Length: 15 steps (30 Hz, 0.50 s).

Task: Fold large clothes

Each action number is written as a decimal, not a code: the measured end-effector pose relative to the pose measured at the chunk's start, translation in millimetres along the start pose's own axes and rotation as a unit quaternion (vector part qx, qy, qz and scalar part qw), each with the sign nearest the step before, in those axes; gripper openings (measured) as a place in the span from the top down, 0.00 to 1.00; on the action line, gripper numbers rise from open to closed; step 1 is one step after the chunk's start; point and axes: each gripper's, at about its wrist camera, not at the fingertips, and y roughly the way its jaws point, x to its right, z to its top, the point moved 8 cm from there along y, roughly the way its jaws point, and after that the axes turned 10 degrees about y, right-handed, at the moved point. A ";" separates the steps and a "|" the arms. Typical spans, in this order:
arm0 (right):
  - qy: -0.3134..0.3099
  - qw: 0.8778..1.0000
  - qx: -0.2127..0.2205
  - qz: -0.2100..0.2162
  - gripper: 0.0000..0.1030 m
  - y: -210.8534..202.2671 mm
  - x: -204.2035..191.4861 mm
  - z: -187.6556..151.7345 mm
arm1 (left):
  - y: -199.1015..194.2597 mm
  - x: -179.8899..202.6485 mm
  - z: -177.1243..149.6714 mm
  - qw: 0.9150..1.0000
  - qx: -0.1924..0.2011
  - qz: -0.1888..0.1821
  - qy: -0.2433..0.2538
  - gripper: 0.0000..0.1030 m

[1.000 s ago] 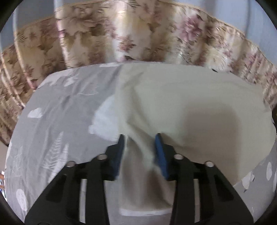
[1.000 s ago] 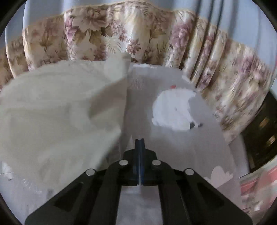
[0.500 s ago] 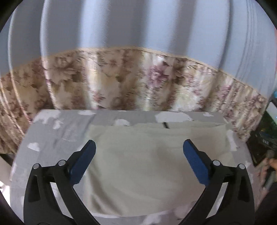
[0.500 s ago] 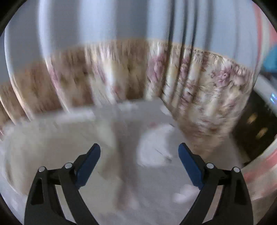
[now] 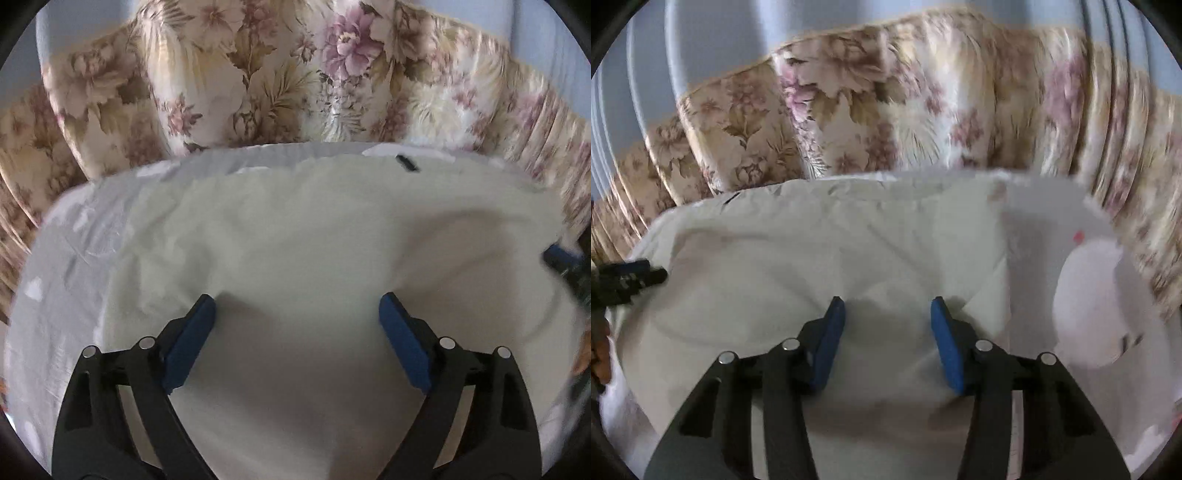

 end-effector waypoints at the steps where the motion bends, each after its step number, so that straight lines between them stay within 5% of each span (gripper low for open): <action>1: -0.002 1.000 -0.006 -0.003 0.53 2.7 0.7 -2.5 | 4.5 1.1 -1.5 1.000 -0.004 0.003 0.004 0.12; 15: 0.017 1.000 -0.014 0.011 0.49 14.9 2.9 -3.5 | 22.6 -3.4 -4.5 1.000 -0.011 0.001 0.005 0.06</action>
